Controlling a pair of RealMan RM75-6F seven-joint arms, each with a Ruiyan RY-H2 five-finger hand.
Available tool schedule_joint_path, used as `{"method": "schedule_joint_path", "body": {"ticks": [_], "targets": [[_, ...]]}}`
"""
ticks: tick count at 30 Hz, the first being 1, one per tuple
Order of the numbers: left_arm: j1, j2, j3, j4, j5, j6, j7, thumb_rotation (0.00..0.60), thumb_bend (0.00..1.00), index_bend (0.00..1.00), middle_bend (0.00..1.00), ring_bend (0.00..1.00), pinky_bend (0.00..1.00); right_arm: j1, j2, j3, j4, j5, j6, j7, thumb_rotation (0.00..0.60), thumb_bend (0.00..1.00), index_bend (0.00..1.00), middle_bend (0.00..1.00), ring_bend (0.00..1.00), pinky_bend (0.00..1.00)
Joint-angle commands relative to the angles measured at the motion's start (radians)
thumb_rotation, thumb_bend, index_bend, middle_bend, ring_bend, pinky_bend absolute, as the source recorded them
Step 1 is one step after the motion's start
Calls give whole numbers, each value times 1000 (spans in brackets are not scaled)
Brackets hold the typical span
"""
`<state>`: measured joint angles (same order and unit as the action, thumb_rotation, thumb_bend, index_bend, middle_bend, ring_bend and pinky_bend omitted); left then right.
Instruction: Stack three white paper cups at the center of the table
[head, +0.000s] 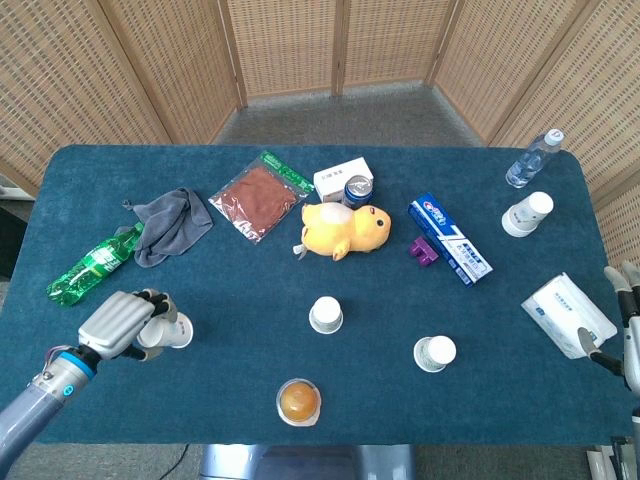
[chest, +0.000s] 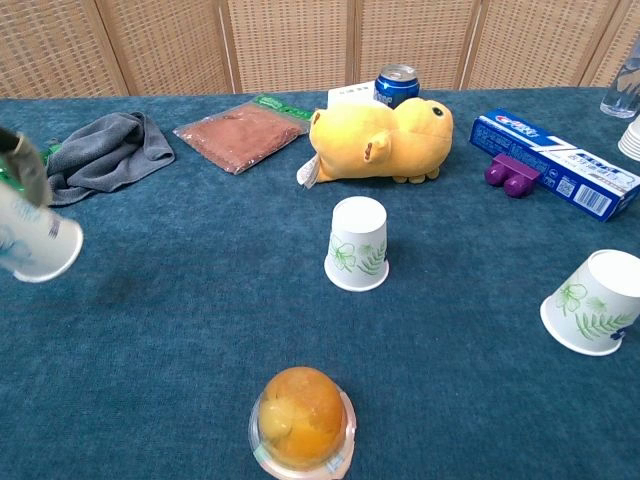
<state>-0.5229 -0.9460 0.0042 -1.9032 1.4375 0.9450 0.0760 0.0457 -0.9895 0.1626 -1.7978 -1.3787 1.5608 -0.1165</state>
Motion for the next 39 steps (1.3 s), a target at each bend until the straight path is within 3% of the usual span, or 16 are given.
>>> {"method": "schedule_joint_path", "body": {"ticks": [1, 8, 18, 29, 39], "targets": [[-35, 13, -37, -24, -27, -22, -2, 600, 309, 455, 379, 316, 515, 1, -2, -1, -1, 1, -1, -3, 600, 322, 119, 31, 0, 20], [-122, -14, -120, -51, -108, -75, 14, 600, 307, 455, 379, 316, 506, 2, -5, -2, 1, 0, -2, -9, 600, 321, 119, 31, 0, 20], [-304, -133, -218, -62, -394, -173, 118, 600, 304, 455, 380, 316, 502, 4, -10, -5, 3, 0, -7, -18, 600, 321, 119, 31, 0, 20], [-515, -273, -228, -49, -713, -160, 293, 600, 304, 455, 380, 316, 501, 5, -9, -2, 8, 7, -12, -8, 600, 322, 119, 30, 0, 21], [-719, -406, -232, 11, -965, -88, 443, 600, 305, 455, 379, 316, 501, 0, 3, 3, 6, 10, -6, 20, 600, 320, 118, 31, 0, 21]]}}
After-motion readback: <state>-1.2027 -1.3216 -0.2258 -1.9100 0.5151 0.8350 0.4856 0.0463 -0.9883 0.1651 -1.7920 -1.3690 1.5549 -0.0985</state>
